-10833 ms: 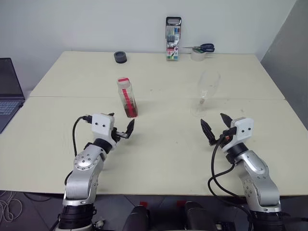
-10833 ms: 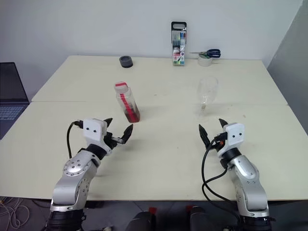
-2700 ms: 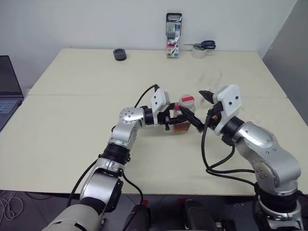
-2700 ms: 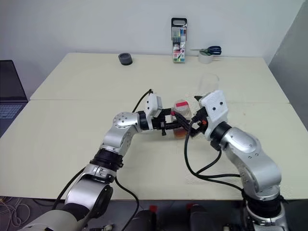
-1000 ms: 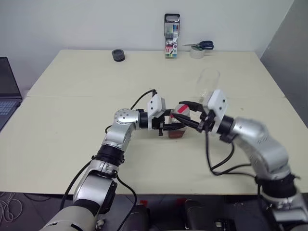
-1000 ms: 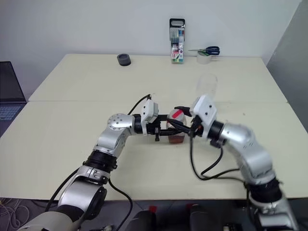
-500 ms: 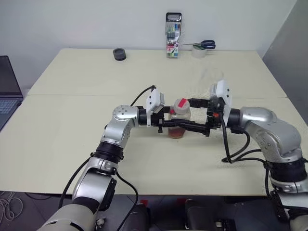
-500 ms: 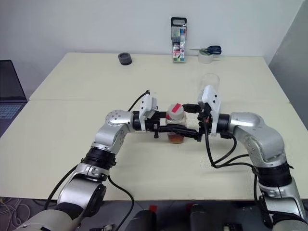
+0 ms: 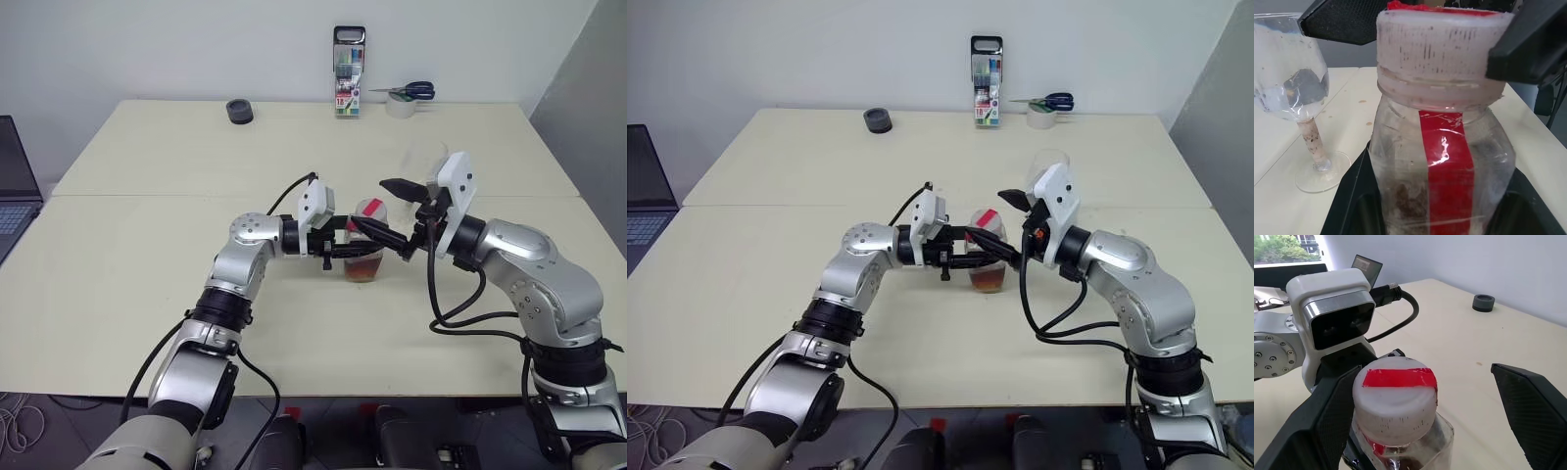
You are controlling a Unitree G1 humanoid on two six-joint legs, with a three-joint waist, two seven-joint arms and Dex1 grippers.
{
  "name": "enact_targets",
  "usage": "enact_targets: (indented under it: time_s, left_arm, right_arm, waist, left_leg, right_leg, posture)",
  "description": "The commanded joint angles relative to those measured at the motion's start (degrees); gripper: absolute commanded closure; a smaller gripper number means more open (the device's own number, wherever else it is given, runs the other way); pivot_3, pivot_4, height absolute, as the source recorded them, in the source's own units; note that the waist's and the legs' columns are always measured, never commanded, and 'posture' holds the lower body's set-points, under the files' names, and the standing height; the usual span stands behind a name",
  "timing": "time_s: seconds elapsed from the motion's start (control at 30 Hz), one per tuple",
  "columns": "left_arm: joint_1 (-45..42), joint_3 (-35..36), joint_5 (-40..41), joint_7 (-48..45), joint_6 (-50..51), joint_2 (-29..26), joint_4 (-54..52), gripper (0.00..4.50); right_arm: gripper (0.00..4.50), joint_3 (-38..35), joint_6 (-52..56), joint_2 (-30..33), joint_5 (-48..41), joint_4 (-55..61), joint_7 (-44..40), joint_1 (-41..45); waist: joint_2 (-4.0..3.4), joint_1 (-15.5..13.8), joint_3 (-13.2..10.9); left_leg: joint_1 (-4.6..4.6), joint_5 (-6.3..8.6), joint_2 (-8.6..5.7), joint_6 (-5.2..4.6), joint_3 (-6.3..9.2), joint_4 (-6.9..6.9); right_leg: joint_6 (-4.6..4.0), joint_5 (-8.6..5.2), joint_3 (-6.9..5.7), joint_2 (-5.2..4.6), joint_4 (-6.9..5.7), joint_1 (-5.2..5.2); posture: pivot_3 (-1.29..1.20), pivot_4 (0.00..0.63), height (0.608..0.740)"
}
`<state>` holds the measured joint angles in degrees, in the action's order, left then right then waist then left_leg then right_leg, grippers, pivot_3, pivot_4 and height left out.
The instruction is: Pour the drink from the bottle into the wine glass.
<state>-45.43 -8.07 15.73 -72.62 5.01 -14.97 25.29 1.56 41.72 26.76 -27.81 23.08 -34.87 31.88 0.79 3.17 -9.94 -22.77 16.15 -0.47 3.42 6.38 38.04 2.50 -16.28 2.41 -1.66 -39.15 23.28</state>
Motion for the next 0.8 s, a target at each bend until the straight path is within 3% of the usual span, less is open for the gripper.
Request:
enact_targets:
  time_s: [0.03,0.8]
  left_arm:
    - [-0.67,0.3,1.34,-0.6,-0.49,0.17,-2.98,2.74]
    - [-0.67,1.25,2.31,-0.41,1.14,-0.35,-3.0,2.74]
  right_arm:
    - [0.0,-3.42,-1.14,1.21,1.15,0.5,2.38,0.44]
    - [0.0,-8.11,5.79,7.13,-8.7,7.66,0.98,-3.53]
  waist:
    - [0.0,0.01,0.0]
    - [0.0,-0.09,0.0]
  left_leg:
    - [0.0,0.0,0.0,0.0,0.0,0.0]
    - [0.0,0.01,0.0,-0.02,-0.01,0.0]
  right_leg:
    - [0.0,0.0,0.0,0.0,0.0,0.0]
    - [0.0,0.0,0.01,0.01,0.0,0.0]
  posture:
    - [0.0,0.15,0.74]
    - [0.0,0.15,0.74]
